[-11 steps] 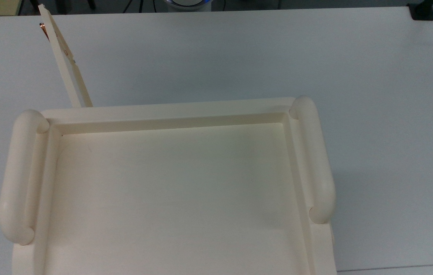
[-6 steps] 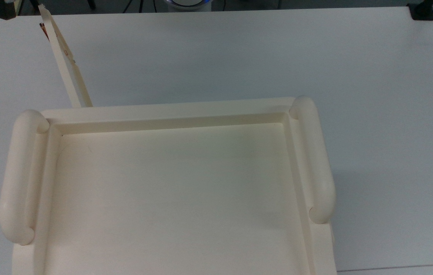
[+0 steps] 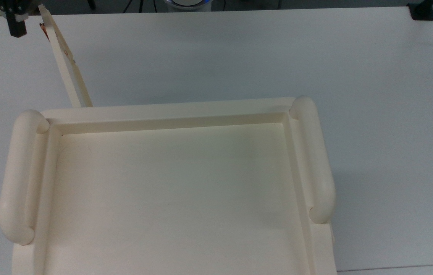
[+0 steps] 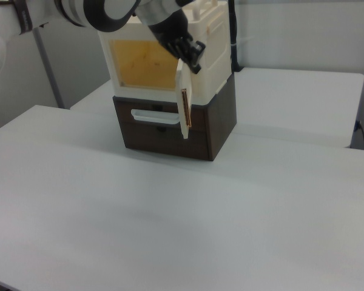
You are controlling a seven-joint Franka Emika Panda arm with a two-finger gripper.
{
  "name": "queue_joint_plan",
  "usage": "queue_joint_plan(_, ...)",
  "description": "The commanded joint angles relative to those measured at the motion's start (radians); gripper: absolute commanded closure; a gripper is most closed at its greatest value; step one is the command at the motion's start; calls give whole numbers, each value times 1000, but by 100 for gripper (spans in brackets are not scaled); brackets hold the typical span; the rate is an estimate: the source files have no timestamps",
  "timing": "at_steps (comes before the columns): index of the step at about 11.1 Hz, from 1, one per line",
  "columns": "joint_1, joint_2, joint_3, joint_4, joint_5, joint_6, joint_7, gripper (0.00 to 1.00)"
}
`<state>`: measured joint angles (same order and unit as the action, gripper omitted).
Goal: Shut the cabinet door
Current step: 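Push the open door with the gripper, swinging it toward the cabinet front, then press the door flush against the cabinet front with the gripper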
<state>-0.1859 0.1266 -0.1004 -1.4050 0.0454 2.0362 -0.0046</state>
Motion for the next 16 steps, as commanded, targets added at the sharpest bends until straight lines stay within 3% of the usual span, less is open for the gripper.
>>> queue_joint_plan(1, 92, -8, 11, -32, 33, -16, 29, 100)
queue_joint_plan(3, 152, 7, 51, -28, 85, 1, 119, 100)
queue_joint_plan(10, 160, 57, 117, -32, 79, 235, 149, 100)
queue_joint_plan(14, 161, 80, 119, -37, 73, 309, 147, 100)
queue_joint_plan(16, 180, 71, 117, -92, 45, 286, 132, 100)
